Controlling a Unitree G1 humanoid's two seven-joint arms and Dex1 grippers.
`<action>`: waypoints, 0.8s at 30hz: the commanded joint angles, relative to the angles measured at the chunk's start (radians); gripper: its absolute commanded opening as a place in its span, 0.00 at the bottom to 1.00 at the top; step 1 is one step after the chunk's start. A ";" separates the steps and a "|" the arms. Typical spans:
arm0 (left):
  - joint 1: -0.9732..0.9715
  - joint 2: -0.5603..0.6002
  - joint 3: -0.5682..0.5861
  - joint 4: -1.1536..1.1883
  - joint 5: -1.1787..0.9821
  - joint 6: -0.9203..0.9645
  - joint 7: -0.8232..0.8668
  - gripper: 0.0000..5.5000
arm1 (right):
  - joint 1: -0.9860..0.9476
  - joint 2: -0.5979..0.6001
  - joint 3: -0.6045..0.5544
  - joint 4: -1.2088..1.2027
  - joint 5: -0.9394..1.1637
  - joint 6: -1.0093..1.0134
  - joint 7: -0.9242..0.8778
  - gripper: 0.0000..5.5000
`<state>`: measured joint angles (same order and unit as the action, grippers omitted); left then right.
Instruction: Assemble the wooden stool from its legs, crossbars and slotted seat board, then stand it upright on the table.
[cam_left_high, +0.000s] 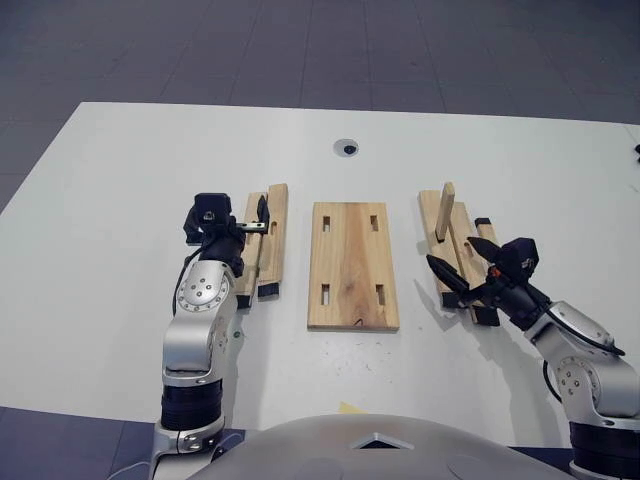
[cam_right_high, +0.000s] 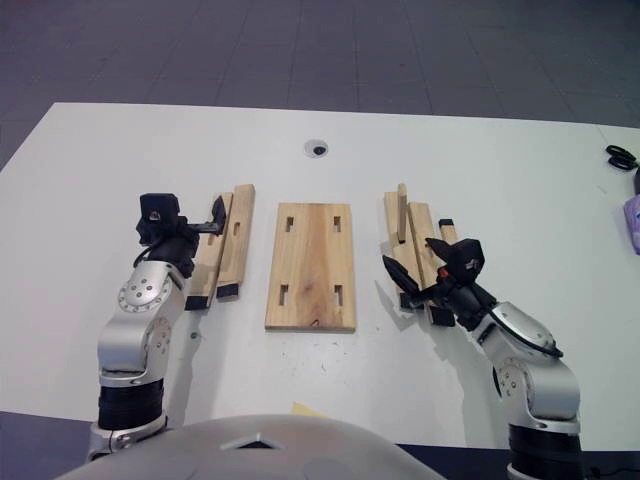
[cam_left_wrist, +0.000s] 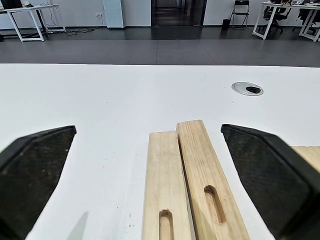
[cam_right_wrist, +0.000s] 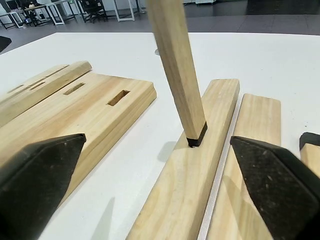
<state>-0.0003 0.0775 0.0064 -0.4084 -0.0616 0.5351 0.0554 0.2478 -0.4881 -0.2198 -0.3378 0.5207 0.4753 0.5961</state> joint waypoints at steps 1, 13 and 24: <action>0.000 -0.004 -0.004 -0.011 0.017 0.013 0.005 0.98 | 0.038 -0.041 0.039 -0.009 -0.031 0.045 0.014 0.98; 0.008 -0.022 -0.001 -0.014 0.032 0.022 0.010 0.98 | 0.036 -0.083 0.110 0.056 -0.183 0.046 -0.032 0.98; -0.007 -0.018 -0.022 0.001 0.036 0.005 -0.015 0.98 | -0.024 -0.183 0.219 -0.049 -0.262 0.221 -0.033 0.79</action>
<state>0.0010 0.0589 -0.0017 -0.4085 -0.0348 0.5450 0.0505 0.2049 -0.6760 -0.0190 -0.3880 0.2573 0.6203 0.5715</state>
